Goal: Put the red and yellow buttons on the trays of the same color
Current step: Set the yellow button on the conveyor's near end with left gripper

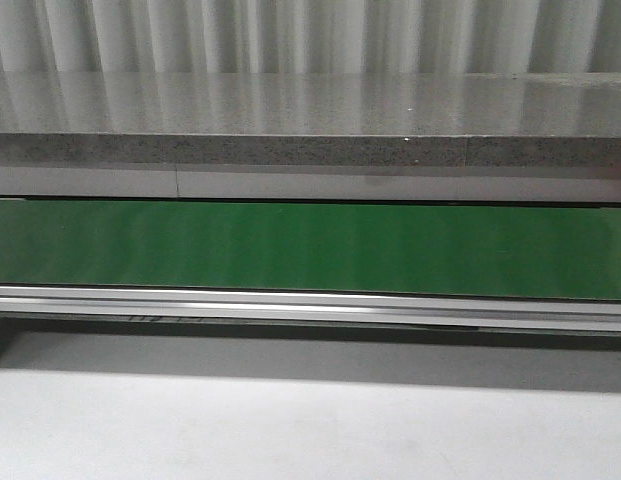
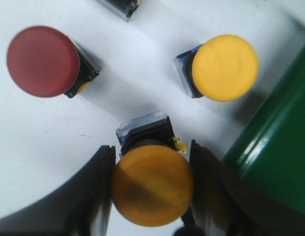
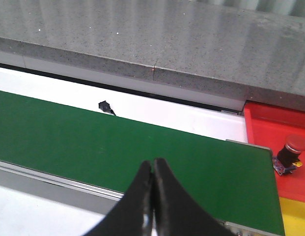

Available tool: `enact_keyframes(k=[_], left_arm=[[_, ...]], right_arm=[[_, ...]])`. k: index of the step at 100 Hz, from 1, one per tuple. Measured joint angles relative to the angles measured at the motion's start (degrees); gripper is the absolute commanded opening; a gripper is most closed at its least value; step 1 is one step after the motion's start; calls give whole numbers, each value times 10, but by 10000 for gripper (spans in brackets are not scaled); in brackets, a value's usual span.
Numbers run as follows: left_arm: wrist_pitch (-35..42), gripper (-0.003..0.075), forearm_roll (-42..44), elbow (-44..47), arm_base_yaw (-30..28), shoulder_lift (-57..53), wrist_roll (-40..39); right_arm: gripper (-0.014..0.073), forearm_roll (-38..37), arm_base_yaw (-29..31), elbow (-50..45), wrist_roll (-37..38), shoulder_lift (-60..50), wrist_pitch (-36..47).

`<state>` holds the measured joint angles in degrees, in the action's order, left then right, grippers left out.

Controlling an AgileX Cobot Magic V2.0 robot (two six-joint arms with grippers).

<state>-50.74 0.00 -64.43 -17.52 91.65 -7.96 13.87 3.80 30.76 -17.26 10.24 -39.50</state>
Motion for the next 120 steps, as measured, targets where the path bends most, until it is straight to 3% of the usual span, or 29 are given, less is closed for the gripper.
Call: enact_keyframes(k=[32, 54, 75, 85, 105, 120], left_arm=[[-1, 19, -23, 0, 28, -78, 55], [-3, 20, -30, 0, 87, -82, 80], [-12, 40, -33, 0, 102, -63, 83], [-16, 131, -33, 0, 102, -56, 83], [-19, 553, -46, -4, 102, -56, 83], [-24, 583, -82, -25, 102, -56, 83]], right_arm=[[-66, 0, 0, 0, 0, 0, 0], [-66, 0, 0, 0, 0, 0, 0], [-66, 0, 0, 0, 0, 0, 0], [-66, 0, 0, 0, 0, 0, 0], [-66, 0, 0, 0, 0, 0, 0], [-66, 0, 0, 0, 0, 0, 0]])
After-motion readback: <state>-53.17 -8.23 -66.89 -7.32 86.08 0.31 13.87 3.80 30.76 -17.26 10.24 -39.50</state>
